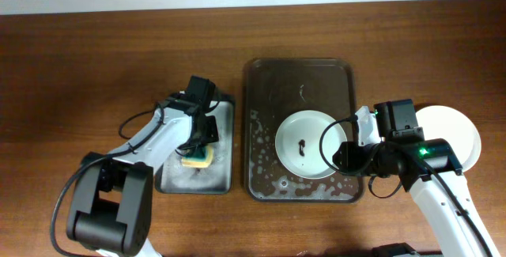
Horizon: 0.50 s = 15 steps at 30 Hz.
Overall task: Clean dirty plates on tray and stack at the side
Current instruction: 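Grasp the sponge with the left gripper and move it toward the plate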
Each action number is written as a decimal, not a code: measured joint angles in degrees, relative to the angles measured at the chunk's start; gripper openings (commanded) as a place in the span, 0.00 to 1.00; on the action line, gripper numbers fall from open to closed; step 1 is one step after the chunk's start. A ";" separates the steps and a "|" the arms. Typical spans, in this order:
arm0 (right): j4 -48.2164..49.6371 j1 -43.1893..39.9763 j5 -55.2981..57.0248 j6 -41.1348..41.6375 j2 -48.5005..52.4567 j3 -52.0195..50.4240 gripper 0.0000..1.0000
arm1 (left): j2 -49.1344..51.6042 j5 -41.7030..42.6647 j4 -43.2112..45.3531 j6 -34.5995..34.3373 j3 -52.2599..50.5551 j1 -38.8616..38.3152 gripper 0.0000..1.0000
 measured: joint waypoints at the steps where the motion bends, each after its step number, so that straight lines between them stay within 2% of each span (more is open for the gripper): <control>1: 0.00 0.00 0.00 0.00 0.00 0.00 0.37 | -0.37 0.55 -1.44 0.52 0.50 0.17 0.52; 2: -0.02 0.00 0.02 0.02 0.00 0.00 0.37 | -1.36 1.57 -3.82 0.11 1.36 0.33 0.62; 4: 0.00 0.00 0.04 0.00 0.00 0.00 0.39 | -4.20 2.45 -6.54 0.31 2.23 0.35 0.65; 5: 0.00 0.00 0.07 -0.04 0.00 0.00 0.40 | -5.81 2.67 -7.89 0.52 2.54 0.42 0.65; 8: 0.00 0.00 0.26 -0.15 0.00 0.00 0.40 | -8.07 2.67 -10.36 0.59 2.95 0.39 0.55; 10: -0.02 0.00 0.44 -0.17 0.00 0.00 0.41 | -8.04 2.19 -10.10 0.72 2.10 0.42 0.53; 11: -0.02 0.00 0.55 -0.15 0.00 0.00 0.41 | -8.07 1.92 -8.11 0.79 0.61 0.42 0.49; 14: -0.02 0.00 1.01 -0.17 0.00 0.00 0.42 | -7.96 1.79 -1.68 0.66 -4.83 0.42 0.26; 15: -0.04 0.00 1.18 -0.15 0.00 0.00 0.43 | -7.98 1.68 1.81 0.85 -7.52 0.39 0.06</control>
